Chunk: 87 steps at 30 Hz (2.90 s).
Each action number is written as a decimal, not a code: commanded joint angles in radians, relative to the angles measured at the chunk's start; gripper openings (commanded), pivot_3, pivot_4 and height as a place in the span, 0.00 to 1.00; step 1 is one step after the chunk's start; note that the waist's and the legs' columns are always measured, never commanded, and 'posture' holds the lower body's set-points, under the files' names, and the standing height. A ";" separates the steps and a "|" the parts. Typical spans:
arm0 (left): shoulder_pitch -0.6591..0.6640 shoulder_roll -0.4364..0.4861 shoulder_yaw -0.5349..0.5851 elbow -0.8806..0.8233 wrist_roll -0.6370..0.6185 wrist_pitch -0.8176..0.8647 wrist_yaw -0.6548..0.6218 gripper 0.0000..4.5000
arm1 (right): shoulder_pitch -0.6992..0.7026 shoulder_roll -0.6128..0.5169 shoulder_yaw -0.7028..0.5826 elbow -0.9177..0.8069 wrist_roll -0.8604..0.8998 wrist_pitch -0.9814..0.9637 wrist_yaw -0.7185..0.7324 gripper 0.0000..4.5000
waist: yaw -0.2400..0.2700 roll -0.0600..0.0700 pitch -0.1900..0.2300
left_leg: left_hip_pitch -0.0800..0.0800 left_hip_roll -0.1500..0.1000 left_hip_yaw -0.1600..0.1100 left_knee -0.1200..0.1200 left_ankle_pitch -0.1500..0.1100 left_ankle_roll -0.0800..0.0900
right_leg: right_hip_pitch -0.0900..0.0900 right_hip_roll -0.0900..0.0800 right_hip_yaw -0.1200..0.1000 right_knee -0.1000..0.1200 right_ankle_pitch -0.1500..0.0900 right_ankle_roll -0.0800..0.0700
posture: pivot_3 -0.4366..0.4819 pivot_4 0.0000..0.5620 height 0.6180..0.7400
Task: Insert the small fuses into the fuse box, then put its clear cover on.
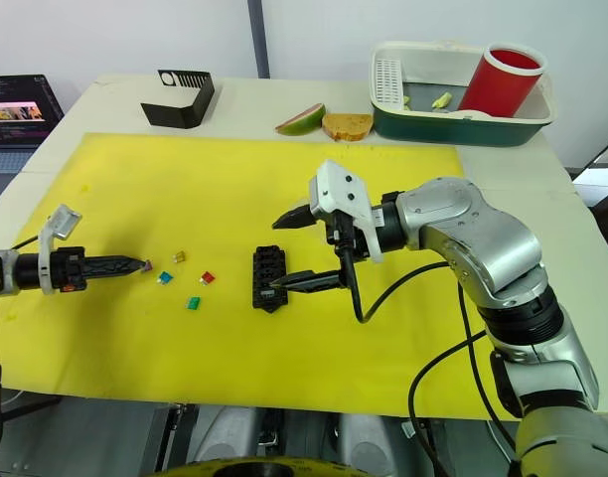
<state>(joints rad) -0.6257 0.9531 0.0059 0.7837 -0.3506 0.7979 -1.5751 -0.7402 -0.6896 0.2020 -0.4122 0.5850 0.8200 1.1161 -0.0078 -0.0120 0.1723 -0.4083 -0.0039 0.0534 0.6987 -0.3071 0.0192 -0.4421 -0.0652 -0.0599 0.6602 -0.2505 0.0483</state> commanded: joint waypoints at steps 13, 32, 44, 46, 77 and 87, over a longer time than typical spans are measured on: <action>0.000 -0.026 0.004 0.034 0.017 -0.001 -0.002 0.22 | -0.008 -0.019 0.005 -0.029 -0.015 -0.027 -0.004 1.00 | -0.003 0.000 0.000 | 0.000 0.000 0.000 0.000 0.000 0.000 | 0.000 0.000 0.000 0.000 0.000 0.000 | 0.48 0.27 1.00; 0.036 -0.033 0.026 0.002 0.007 -0.012 0.002 0.04 | -0.023 -0.012 0.022 -0.002 -0.040 -0.044 0.003 1.00 | -0.004 0.000 0.000 | 0.000 0.000 0.000 0.000 0.000 0.000 | 0.000 0.000 0.000 0.001 0.000 0.000 | 0.48 0.27 1.00; 0.061 -0.012 0.072 -0.033 -0.033 0.014 0.029 0.02 | -0.020 -0.009 0.023 0.000 -0.051 -0.046 0.006 1.00 | -0.004 0.000 0.000 | 0.000 0.000 0.000 0.000 0.000 0.000 | -0.001 -0.001 0.000 0.001 0.000 0.000 | 0.48 0.27 1.00; 0.066 0.000 0.091 -0.050 -0.046 0.023 0.033 0.02 | -0.020 -0.009 0.024 0.000 -0.051 -0.044 0.007 1.00 | -0.005 0.000 0.000 | 0.000 0.000 0.000 0.000 0.000 0.000 | -0.001 -0.001 0.000 0.001 0.000 0.000 | 0.48 0.27 1.00; -0.011 -0.232 0.309 -1.034 -0.754 0.450 0.503 0.00 | -0.104 0.391 -0.390 0.168 0.712 0.619 -0.665 0.72 | -0.008 -0.001 0.000 | 0.000 0.000 -0.002 -0.001 0.002 -0.003 | 0.000 0.000 0.002 0.001 0.000 0.000 | 0.48 0.27 1.00; 0.013 -0.210 0.281 -1.028 -0.755 0.402 0.508 0.00 | -0.105 0.382 -0.368 0.167 0.791 0.580 -0.740 0.45 | -0.008 -0.001 0.000 | 0.000 0.000 -0.001 -0.001 0.001 -0.002 | 0.000 0.001 0.002 0.001 0.000 0.000 | 0.48 0.27 1.00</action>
<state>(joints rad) -0.6048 0.7299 0.2823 -0.2290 -1.0824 1.2247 -1.0660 -0.8173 -0.3014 -0.1629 -0.2306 1.3452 1.4209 0.3803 -0.0158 -0.0126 0.1727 -0.4080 -0.0041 0.0519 0.6979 -0.3059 0.0170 -0.4421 -0.0641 -0.0576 0.6614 -0.2506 0.0482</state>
